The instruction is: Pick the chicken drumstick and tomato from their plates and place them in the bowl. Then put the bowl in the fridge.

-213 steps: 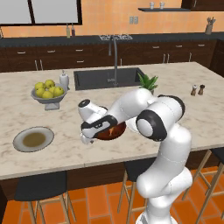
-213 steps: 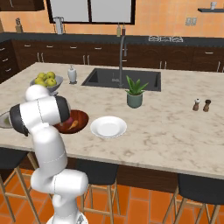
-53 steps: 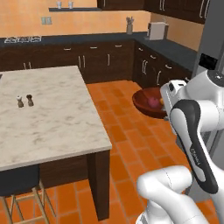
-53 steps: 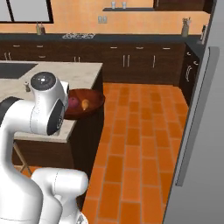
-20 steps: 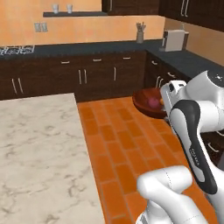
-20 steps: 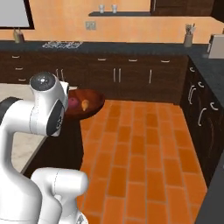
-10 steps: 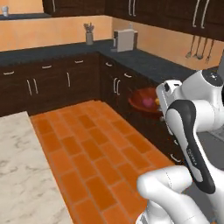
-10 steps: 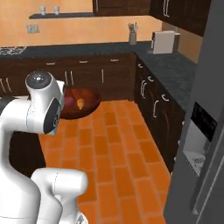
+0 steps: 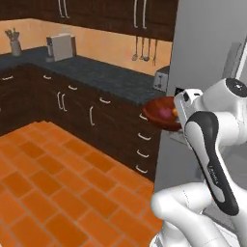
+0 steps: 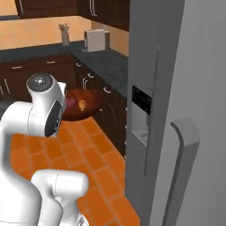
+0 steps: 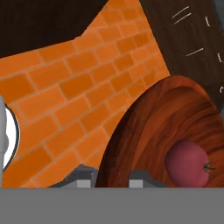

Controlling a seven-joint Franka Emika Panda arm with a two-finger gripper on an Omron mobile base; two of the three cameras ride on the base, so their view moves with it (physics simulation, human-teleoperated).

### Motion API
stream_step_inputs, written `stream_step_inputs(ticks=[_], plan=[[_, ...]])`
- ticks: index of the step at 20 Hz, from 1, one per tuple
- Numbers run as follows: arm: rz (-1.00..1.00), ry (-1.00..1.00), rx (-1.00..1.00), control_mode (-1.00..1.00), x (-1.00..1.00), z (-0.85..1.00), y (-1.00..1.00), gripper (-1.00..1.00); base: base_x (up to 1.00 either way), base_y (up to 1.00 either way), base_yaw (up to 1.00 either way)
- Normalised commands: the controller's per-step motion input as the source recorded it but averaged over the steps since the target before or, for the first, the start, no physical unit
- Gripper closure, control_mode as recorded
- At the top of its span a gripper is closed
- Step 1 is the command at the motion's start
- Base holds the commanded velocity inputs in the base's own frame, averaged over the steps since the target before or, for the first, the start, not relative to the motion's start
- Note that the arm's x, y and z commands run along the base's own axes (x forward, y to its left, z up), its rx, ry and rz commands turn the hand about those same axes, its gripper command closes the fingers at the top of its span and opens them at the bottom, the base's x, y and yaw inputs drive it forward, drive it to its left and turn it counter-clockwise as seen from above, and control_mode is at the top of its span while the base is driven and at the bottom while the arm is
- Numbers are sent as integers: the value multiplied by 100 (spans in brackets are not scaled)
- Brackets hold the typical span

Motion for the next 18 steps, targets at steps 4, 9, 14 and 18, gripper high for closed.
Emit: stream_step_inputs(ticks=[4, 9, 14, 18], plan=[[0, 0, 0, 100, 0, 0, 0, 100, 45, 9, -56], [0, 0, 0, 100, 0, 0, 0, 100, 64, 47, -46], [0, 0, 0, 100, 0, 0, 0, 100, 51, 23, -58], [0, 0, 0, 100, 0, 0, 0, 100, 12, 0, -78]])
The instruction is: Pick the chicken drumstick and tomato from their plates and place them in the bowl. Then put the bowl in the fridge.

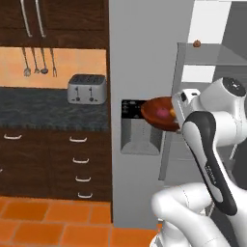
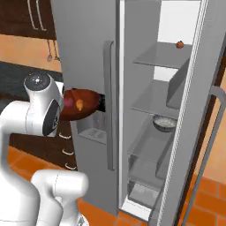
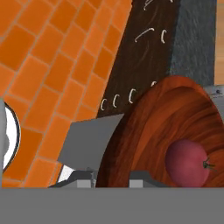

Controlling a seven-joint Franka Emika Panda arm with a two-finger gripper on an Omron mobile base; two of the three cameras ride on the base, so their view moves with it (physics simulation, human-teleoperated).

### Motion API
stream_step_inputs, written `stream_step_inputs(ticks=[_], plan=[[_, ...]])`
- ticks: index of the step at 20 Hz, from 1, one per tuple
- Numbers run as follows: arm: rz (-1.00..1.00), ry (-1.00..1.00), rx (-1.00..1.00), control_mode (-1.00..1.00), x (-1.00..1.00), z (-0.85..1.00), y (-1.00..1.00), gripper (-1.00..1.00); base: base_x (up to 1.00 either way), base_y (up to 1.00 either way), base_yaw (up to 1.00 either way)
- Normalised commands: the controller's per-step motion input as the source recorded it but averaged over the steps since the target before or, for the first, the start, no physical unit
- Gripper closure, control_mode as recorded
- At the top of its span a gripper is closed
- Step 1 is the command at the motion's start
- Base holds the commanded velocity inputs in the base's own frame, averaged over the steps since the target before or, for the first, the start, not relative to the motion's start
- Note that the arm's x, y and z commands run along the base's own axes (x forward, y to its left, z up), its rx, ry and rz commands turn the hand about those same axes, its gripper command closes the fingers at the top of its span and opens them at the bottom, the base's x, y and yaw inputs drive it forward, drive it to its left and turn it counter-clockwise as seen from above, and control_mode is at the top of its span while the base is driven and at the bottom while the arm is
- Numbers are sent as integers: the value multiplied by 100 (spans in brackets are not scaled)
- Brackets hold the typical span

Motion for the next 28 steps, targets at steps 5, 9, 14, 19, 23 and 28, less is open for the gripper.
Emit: stream_step_inputs(ticks=[5, 9, 14, 19, 23, 28], plan=[[0, 0, 0, 100, 0, 0, 0, 100, 24, -5, -57], [0, 0, 0, 100, 0, 0, 0, 100, 46, -33, -14], [0, 0, 0, 100, 0, 0, 0, 100, 48, -41, -21], [0, 0, 0, 100, 0, 0, 0, 100, 67, -4, -10], [0, 0, 0, 100, 0, 0, 0, 100, 45, -21, -6], [0, 0, 0, 100, 0, 0, 0, 100, 6, -19, -14]])
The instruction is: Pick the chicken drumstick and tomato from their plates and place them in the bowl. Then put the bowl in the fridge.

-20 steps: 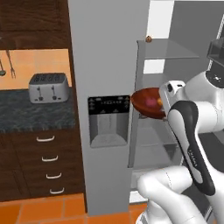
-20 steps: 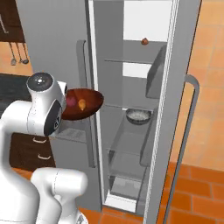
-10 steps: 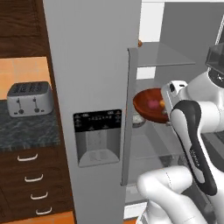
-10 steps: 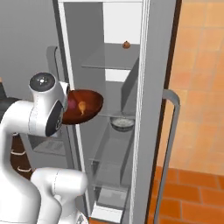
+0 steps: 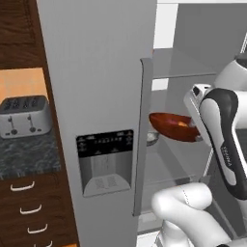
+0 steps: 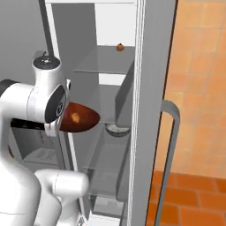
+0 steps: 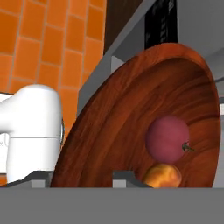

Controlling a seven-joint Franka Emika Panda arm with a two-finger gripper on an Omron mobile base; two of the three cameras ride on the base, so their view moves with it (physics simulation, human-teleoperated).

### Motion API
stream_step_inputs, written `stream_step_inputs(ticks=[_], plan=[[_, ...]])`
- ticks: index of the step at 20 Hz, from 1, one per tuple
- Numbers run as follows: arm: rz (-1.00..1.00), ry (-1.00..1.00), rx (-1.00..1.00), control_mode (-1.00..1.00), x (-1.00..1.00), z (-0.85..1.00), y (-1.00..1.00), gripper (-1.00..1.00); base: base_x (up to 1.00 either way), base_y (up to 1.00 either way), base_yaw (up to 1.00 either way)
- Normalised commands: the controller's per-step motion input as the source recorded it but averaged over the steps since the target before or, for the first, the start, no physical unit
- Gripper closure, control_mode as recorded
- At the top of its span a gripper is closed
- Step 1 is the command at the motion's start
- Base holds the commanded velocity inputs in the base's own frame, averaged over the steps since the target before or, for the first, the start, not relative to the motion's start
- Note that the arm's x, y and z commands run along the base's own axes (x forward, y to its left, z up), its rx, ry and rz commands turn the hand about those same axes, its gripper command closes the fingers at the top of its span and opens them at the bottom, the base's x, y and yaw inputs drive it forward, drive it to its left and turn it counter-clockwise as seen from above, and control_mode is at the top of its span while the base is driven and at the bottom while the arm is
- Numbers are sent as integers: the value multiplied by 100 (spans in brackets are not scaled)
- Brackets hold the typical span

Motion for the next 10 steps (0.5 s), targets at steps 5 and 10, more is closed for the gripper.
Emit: stream_step_inputs(ticks=[5, 10], plan=[[0, 0, 0, 100, 0, 0, 0, 100, -16, -27, -6], [0, 0, 0, 100, 0, 0, 0, 100, -14, -20, -4]])
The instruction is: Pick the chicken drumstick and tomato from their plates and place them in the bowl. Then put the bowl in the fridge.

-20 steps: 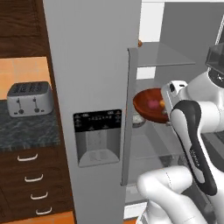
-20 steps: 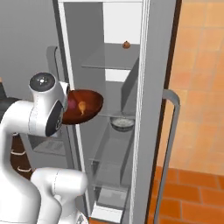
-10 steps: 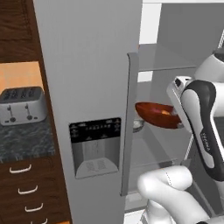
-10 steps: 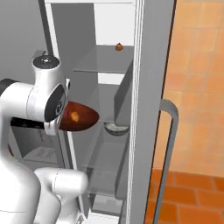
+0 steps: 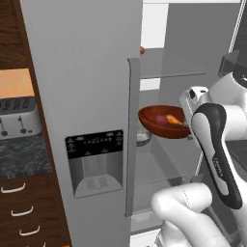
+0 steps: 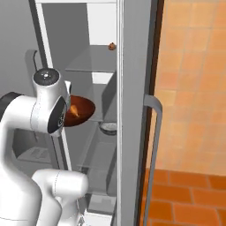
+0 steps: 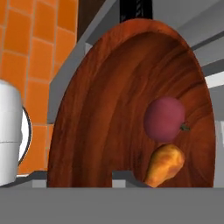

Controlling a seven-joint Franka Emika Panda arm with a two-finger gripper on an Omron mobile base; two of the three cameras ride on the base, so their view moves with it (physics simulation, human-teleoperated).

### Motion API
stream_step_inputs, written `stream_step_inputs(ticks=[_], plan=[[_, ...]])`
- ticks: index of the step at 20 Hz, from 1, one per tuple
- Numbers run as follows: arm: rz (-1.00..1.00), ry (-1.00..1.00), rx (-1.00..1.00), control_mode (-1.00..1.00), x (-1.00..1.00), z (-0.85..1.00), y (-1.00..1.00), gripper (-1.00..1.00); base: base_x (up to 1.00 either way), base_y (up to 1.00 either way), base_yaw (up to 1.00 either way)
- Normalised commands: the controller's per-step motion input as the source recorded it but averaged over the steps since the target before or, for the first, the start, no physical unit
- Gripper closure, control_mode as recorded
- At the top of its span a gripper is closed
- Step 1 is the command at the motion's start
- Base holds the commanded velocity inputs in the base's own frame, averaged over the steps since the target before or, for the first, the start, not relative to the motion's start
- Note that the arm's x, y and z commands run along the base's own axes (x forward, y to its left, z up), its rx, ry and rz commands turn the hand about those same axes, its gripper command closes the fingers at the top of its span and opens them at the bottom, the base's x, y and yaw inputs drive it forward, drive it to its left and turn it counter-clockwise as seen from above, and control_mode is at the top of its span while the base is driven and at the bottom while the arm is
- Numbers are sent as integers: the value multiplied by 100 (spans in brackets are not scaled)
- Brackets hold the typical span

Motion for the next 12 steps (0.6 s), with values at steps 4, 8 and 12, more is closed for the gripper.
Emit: stream_step_inputs(ticks=[4, 8, 12], plan=[[0, 0, 0, 100, 0, 0, 0, 100, -4, 0, -21], [0, 0, 0, 100, 0, 0, 0, 100, -25, -12, -27], [0, 0, 0, 100, 0, 0, 0, 100, -38, -9, -11]])
